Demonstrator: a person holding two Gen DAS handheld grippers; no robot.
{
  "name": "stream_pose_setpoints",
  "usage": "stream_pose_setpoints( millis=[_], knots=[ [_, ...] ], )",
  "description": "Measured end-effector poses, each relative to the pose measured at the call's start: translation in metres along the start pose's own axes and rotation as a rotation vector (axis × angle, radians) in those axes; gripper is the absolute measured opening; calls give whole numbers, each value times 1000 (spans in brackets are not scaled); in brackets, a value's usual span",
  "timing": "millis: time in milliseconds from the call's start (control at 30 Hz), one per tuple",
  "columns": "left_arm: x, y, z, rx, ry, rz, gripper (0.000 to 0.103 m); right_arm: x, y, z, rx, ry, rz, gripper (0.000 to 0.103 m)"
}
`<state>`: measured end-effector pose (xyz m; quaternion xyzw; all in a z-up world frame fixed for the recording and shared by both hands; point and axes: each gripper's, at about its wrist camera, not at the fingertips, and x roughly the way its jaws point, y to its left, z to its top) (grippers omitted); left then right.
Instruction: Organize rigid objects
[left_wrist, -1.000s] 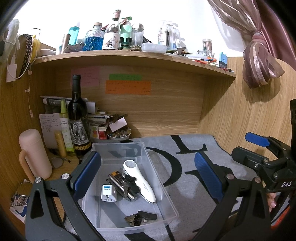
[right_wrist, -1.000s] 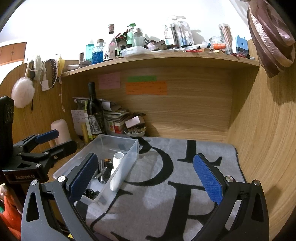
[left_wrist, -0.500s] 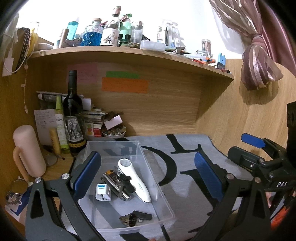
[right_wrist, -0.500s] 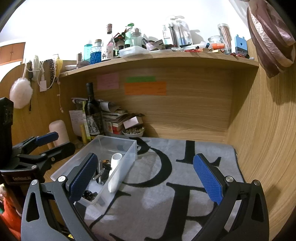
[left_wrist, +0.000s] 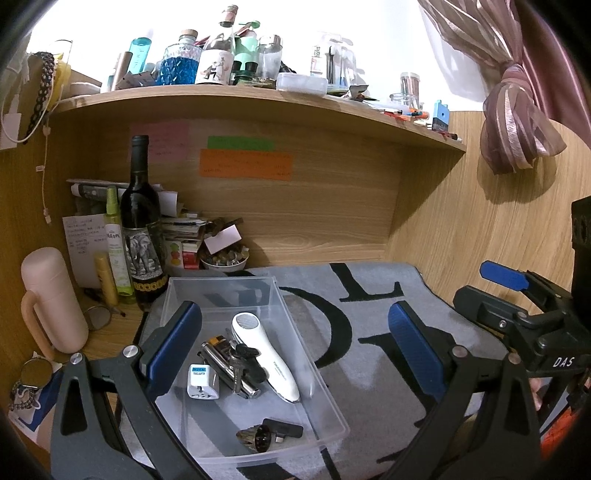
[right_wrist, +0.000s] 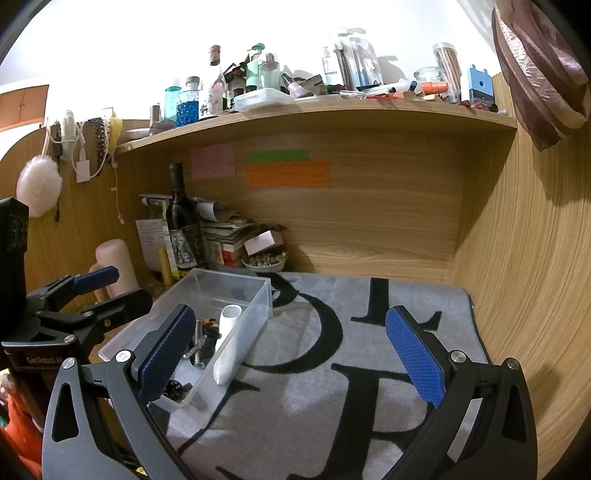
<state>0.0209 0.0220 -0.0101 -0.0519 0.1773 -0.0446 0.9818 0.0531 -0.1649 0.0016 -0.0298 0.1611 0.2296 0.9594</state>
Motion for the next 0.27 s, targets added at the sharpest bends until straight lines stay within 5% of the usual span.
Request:
stream_pose_setpoints(
  millis=[267],
  knots=[
    [6,0,1,-2,14,-6,102,3,-7,-1,5,4,7,103]
  ],
)
